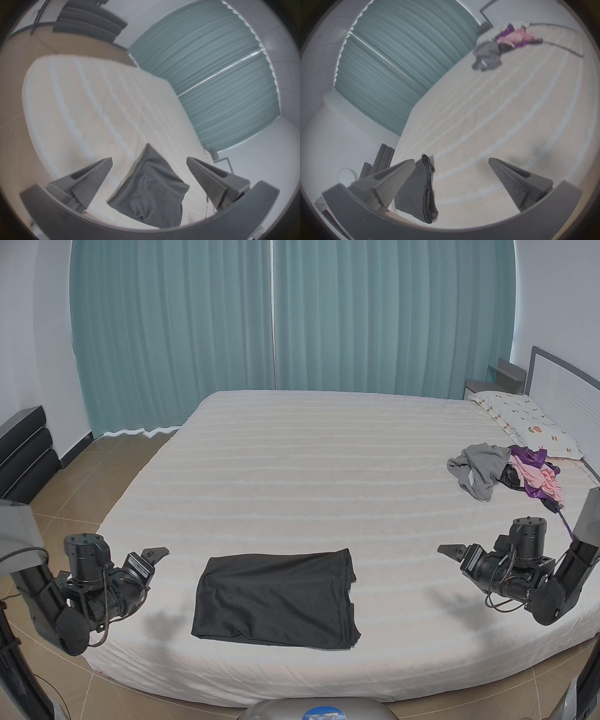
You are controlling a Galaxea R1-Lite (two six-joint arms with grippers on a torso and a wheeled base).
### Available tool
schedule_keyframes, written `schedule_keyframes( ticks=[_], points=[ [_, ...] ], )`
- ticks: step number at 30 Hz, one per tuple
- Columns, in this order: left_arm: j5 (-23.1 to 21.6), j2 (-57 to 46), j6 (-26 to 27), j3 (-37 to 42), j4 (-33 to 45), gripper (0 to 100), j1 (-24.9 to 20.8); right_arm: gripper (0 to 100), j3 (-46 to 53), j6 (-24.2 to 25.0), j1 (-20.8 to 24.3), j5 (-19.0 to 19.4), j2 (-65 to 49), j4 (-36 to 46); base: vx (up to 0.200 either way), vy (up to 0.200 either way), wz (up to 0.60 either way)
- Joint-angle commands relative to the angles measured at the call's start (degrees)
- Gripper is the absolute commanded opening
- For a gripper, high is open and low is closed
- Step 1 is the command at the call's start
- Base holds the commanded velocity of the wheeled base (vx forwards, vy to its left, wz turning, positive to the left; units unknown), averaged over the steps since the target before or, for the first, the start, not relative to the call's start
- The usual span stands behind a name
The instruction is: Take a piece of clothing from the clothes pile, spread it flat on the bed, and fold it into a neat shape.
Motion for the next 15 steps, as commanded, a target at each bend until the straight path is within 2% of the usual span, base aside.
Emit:
schedule_keyframes(
  ticks=[1, 2, 3, 5, 6, 8, 11, 15],
  points=[
    [6.04, -21.13, 10.83, 8.24, -3.67, 100, 1.65, 100, 8.53, -6.24, 0.21, -5.77, -18.9, -3.03, 0.0, 0.0, 0.0],
    [6.04, -21.13, 10.83, 8.24, -3.67, 100, 1.65, 100, 8.53, -6.24, 0.21, -5.77, -18.9, -3.03, 0.0, 0.0, 0.0],
    [7.54, -28.78, 14.34, 9.38, -3.23, 100, 1.57, 100, 12.22, -9.05, -0.23, -6.03, -26.46, -3.91, 0.0, 0.0, 0.0],
    [7.62, -31.94, 15.75, 9.91, -2.97, 100, 1.57, 100, 13.71, -10.81, -0.4, -6.12, -29.8, -3.91, 0.0, 0.0, 0.0],
    [7.71, -38.71, 19.09, 11.14, -0.68, 100, 1.57, 100, 17.32, -15.12, -0.49, -6.12, -36.92, -3.74, 0.0, 0.0, 0.0],
    [7.8, -43.19, 22.08, 11.93, 2.31, 100, 1.48, 100, 20.04, -17.84, -0.49, -6.12, -41.84, -3.47, 0.0, 0.0, 0.0],
    [7.89, -54.18, 26.82, 11.49, 11.62, 100, 1.48, 100, 24.61, -23.91, -0.49, -7.26, -51.68, -1.36, 0.0, 0.0, 0.0],
    [7.98, -65.78, 30.25, 9.82, 24.28, 100, 1.48, 100, 24.61, -26.81, -0.49, -11.39, -63.2, 8.74, 0.0, 0.0, 0.0]
  ],
)
